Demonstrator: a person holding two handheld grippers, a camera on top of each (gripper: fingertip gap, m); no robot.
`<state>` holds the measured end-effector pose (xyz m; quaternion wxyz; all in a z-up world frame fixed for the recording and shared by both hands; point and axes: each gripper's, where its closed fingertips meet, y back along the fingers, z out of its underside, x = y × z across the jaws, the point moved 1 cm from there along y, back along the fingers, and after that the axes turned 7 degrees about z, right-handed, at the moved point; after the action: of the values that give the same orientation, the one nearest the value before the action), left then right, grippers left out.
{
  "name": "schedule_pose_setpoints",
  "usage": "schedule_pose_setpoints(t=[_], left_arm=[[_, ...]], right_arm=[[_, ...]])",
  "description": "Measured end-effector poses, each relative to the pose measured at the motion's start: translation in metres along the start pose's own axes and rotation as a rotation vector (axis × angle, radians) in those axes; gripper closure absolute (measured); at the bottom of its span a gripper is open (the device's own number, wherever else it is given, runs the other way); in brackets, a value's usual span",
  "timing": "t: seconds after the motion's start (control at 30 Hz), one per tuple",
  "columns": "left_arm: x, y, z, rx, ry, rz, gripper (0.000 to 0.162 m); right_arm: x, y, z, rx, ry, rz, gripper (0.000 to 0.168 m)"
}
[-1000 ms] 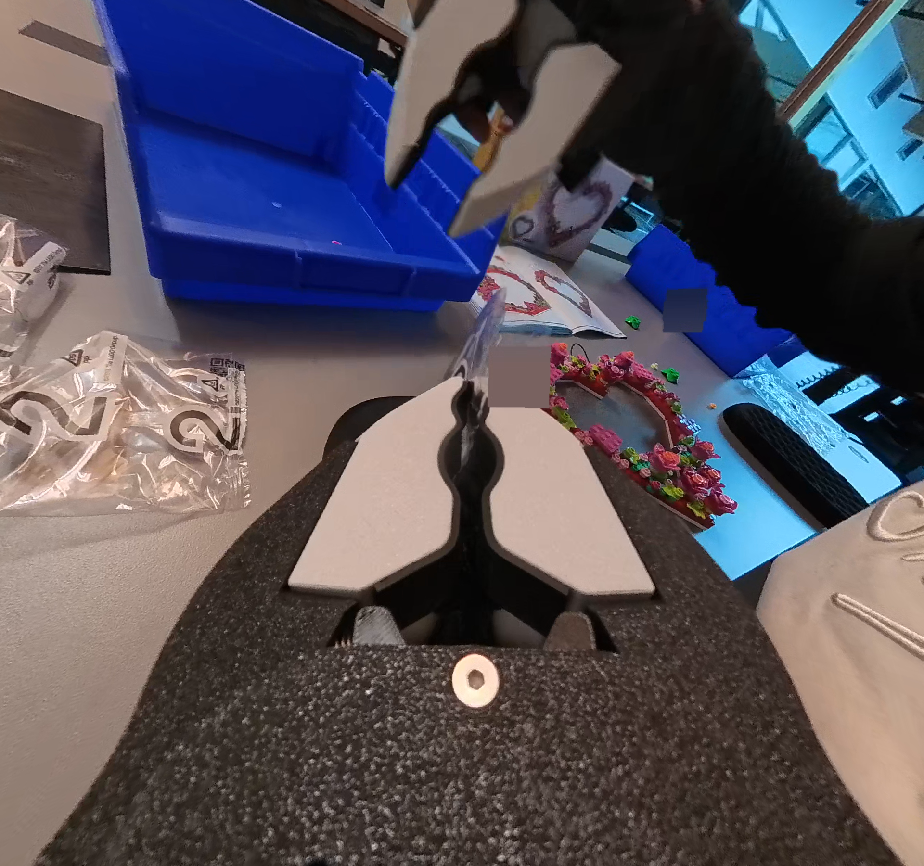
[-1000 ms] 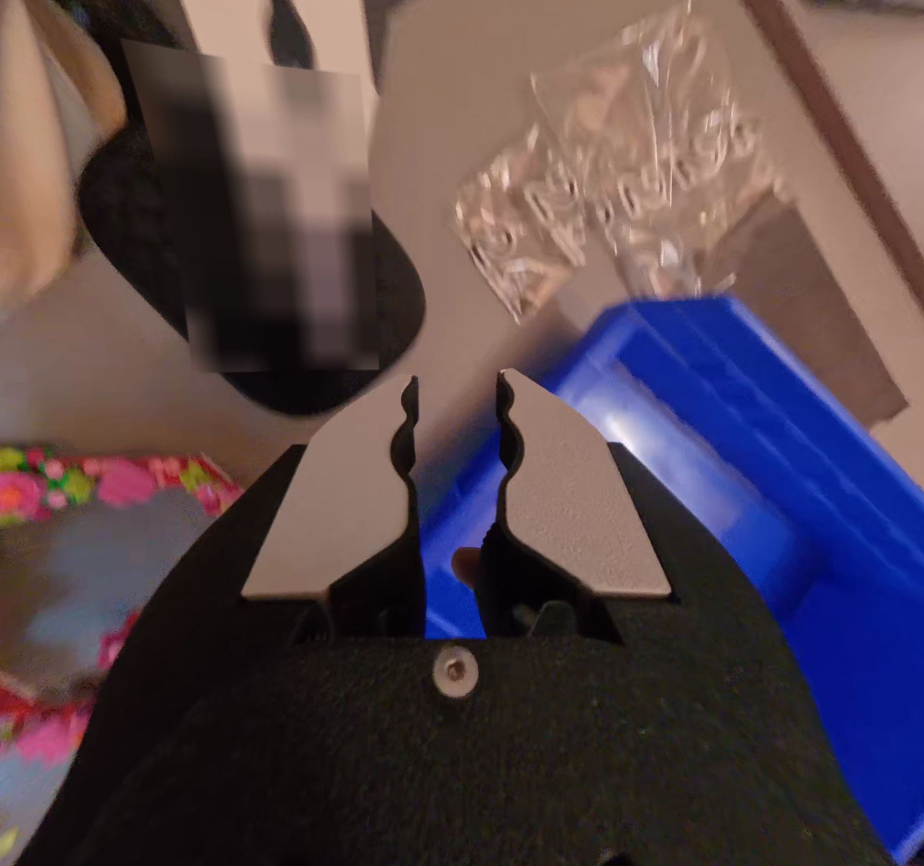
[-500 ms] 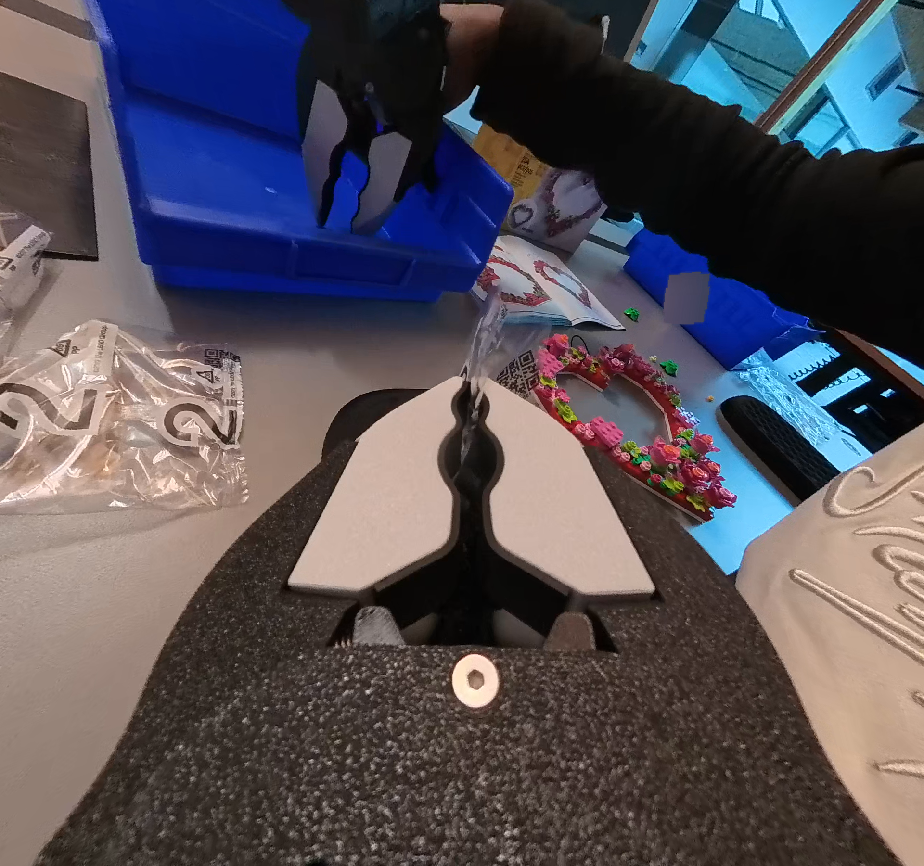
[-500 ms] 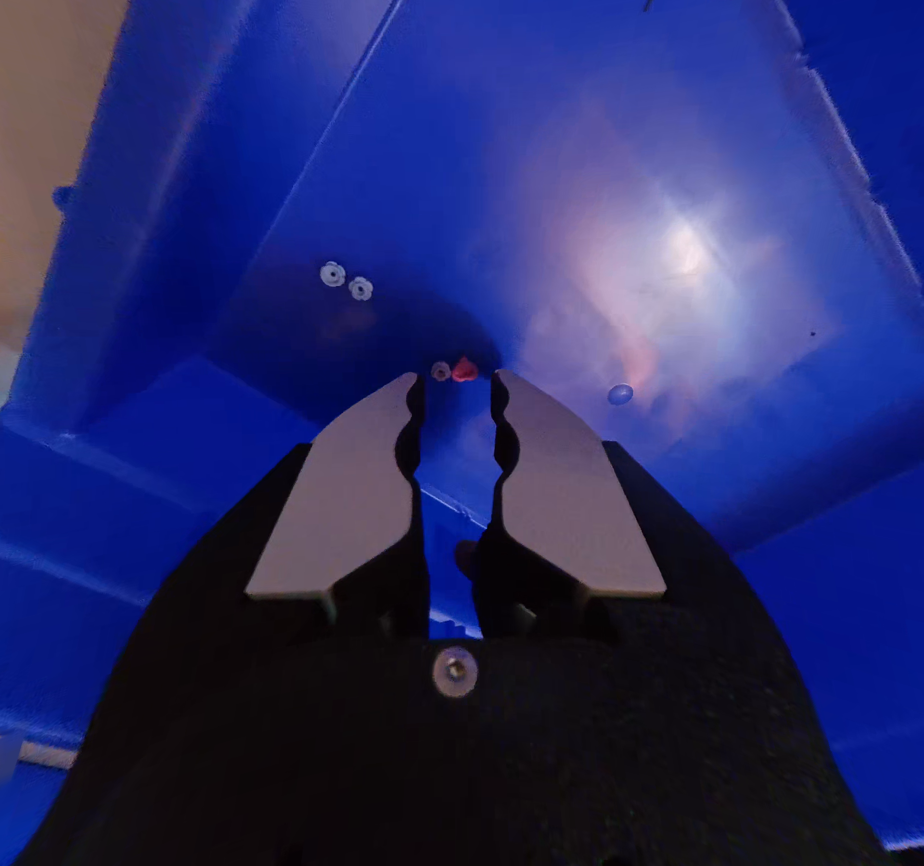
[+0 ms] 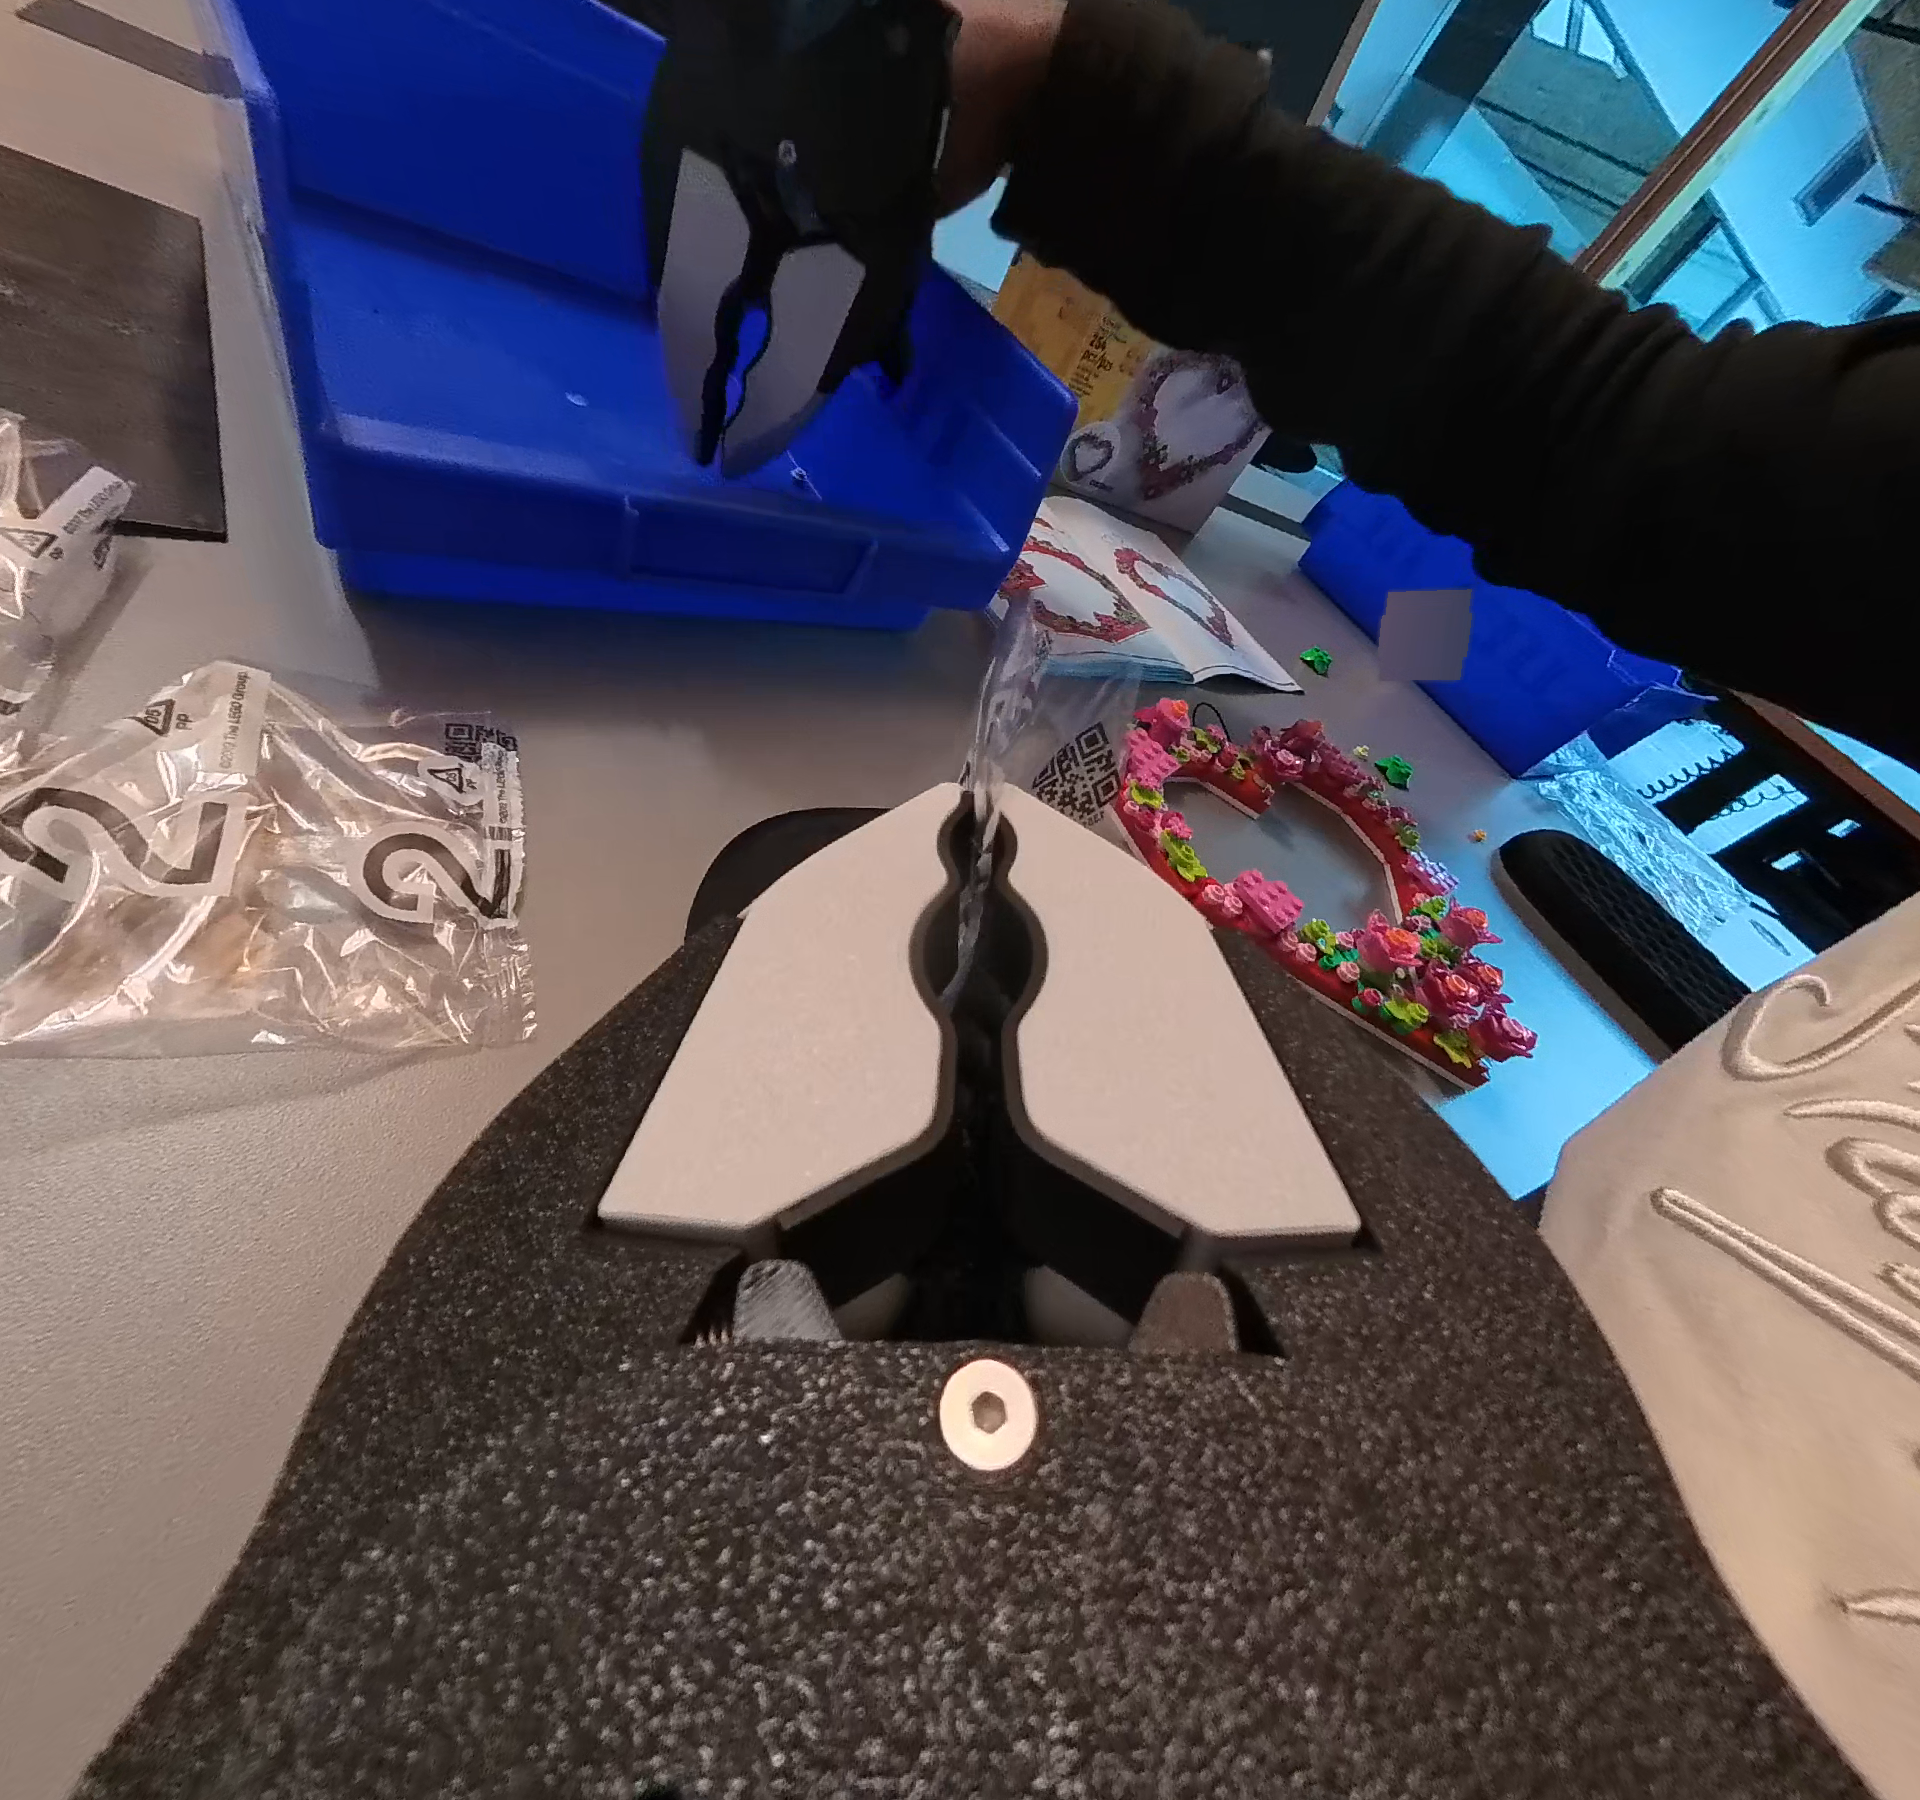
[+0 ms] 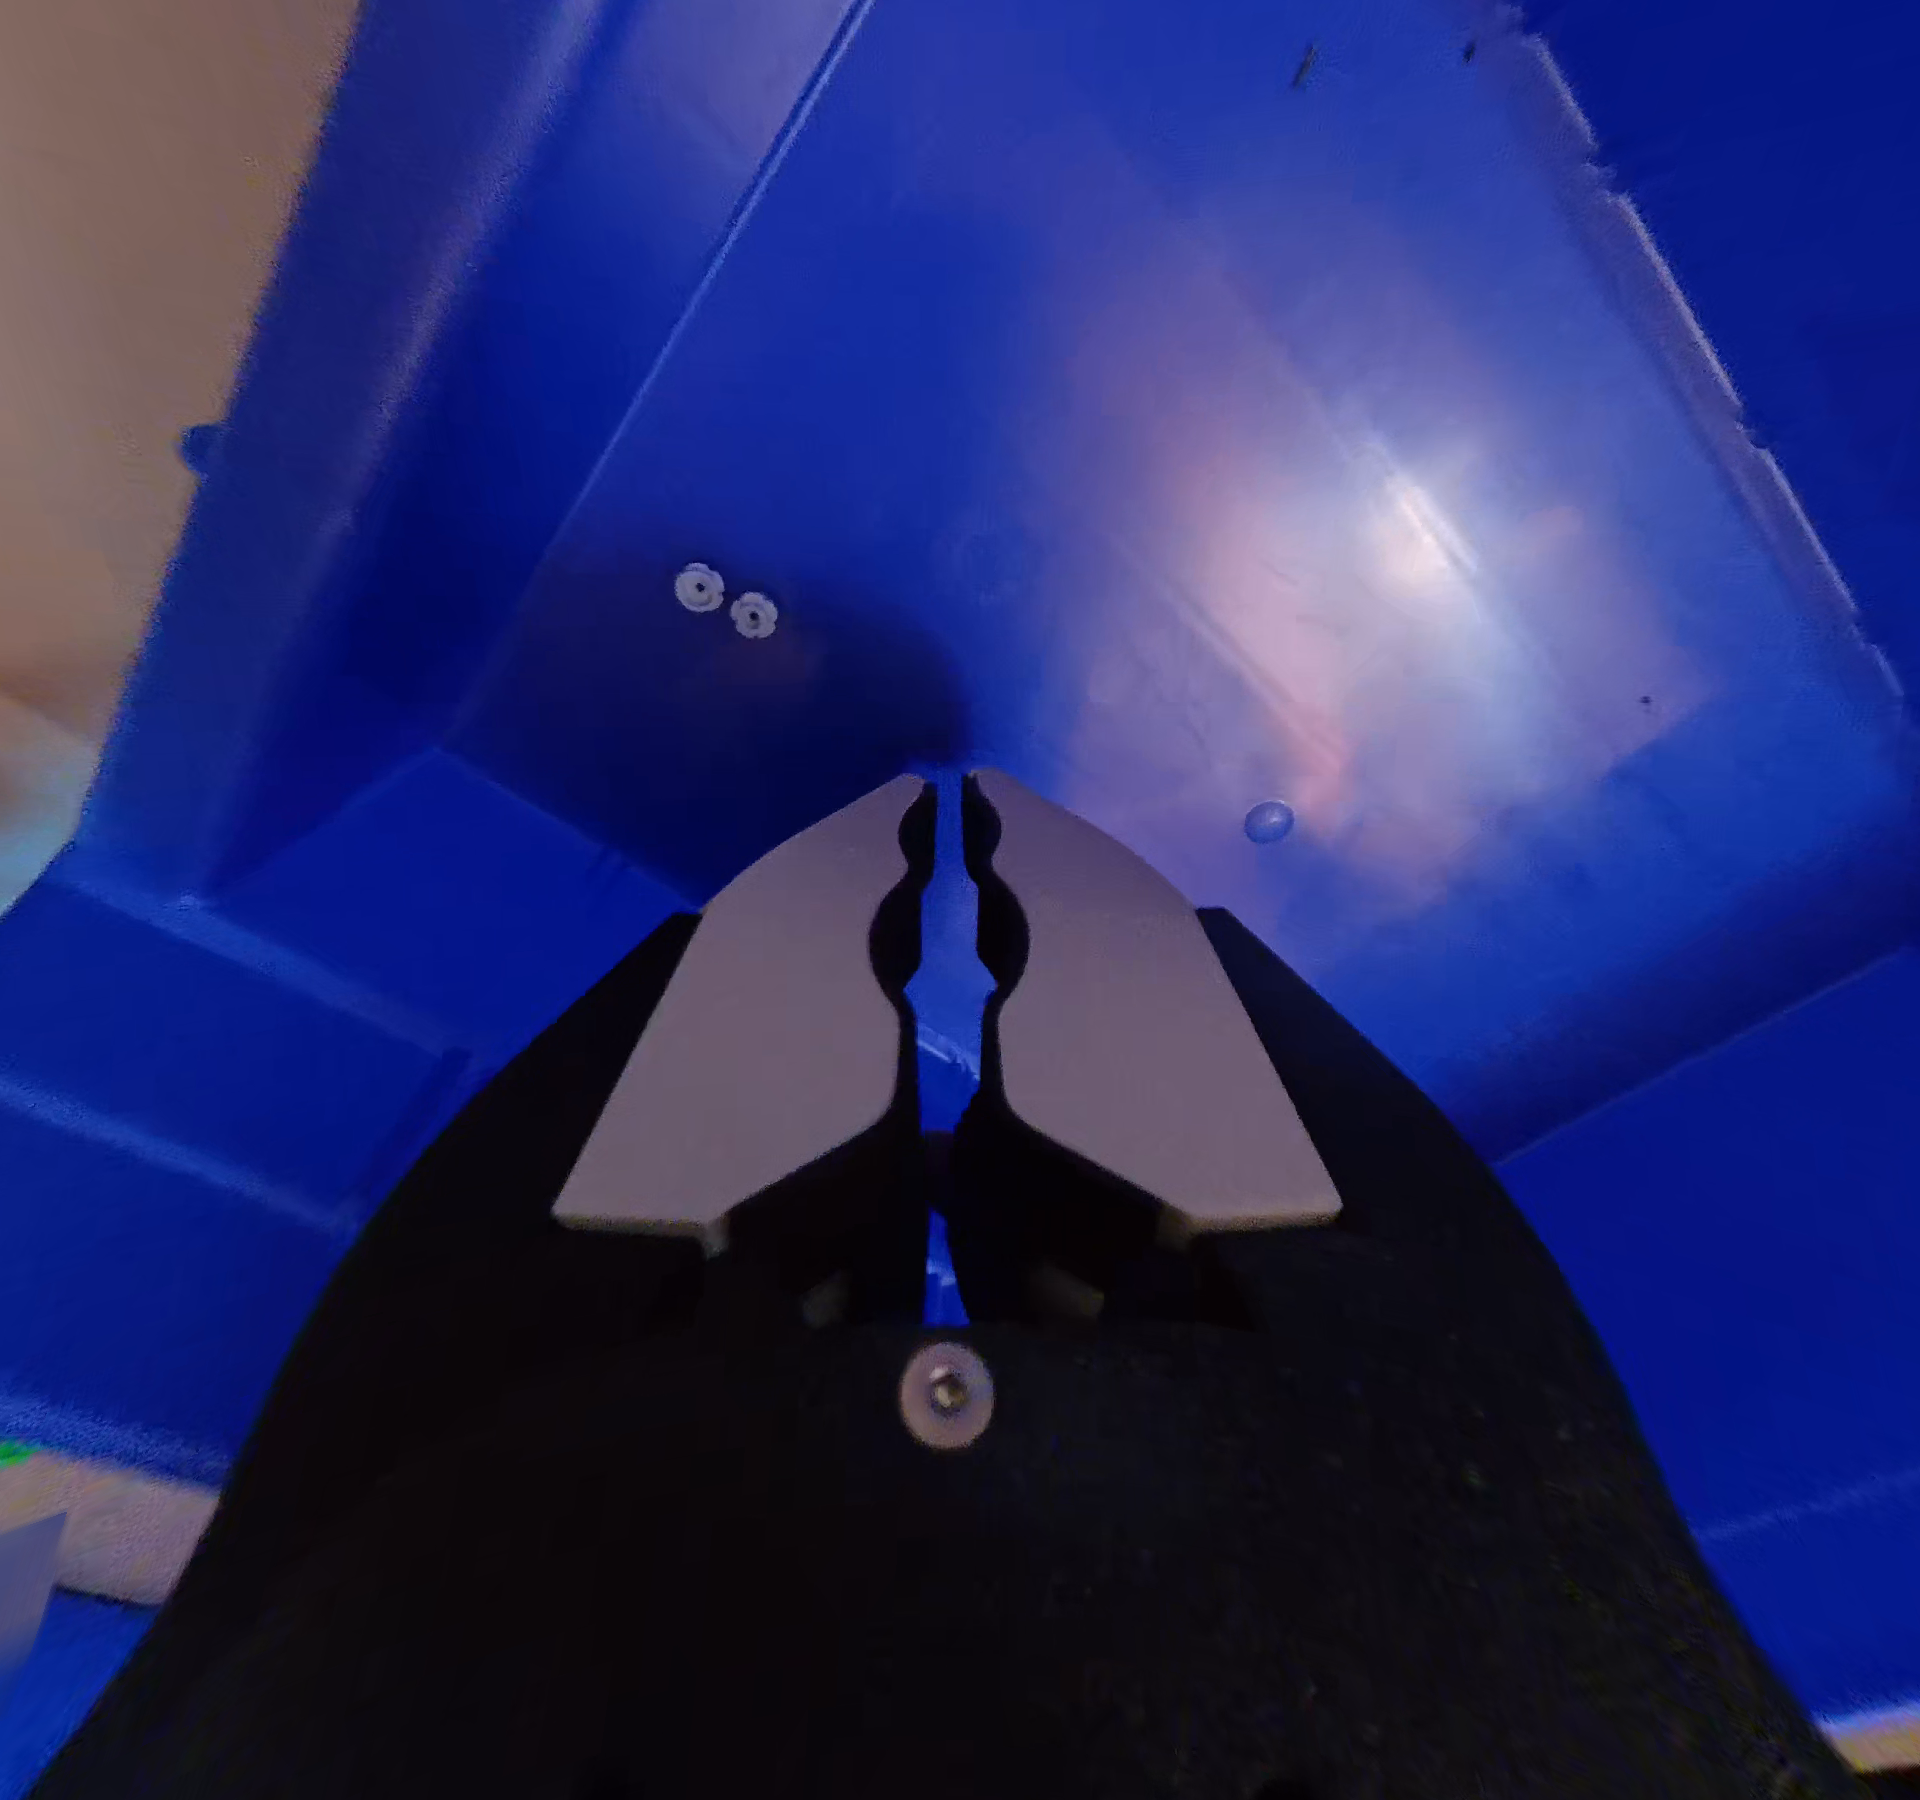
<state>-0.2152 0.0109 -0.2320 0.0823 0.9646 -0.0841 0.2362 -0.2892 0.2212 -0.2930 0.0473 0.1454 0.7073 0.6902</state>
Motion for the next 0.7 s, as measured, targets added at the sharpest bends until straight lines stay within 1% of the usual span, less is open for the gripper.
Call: schedule_pose_setpoints(t=[0.07, 0.17, 0.23, 0.33, 0.53, 0.6, 0.67, 0.7], left_arm=[[0.0, 0.0, 0.0, -0.001, -0.004, 0.001, 0.162], [0.001, -0.001, 0.0, 0.0, -0.005, 0.002, 0.162], [0.001, -0.001, -0.001, 0.001, -0.009, 0.001, 0.162], [0.001, 0.0, -0.001, 0.003, -0.01, 0.001, 0.162], [0.001, 0.0, -0.001, 0.002, -0.009, 0.003, 0.162], [0.001, -0.001, -0.001, 0.003, -0.008, 0.004, 0.162], [0.0, -0.001, -0.001, 0.003, -0.008, 0.005, 0.162], [0.0, -0.001, -0.002, 0.004, -0.008, 0.004, 0.162]], right_arm=[[0.003, 0.009, 0.005, -0.014, -0.021, -0.001, 0.16], [0.007, 0.016, 0.033, -0.172, -0.094, -0.047, 0.151], [0.011, 0.014, 0.05, -0.262, -0.085, -0.047, 0.147], [0.014, 0.006, 0.061, -0.326, -0.064, -0.052, 0.147], [0.015, -0.007, 0.064, -0.354, -0.027, -0.057, 0.15], [0.017, -0.008, 0.063, -0.355, -0.023, -0.052, 0.153], [0.016, -0.009, 0.061, -0.341, -0.019, -0.053, 0.16], [0.016, -0.009, 0.061, -0.34, -0.015, -0.049, 0.161]])
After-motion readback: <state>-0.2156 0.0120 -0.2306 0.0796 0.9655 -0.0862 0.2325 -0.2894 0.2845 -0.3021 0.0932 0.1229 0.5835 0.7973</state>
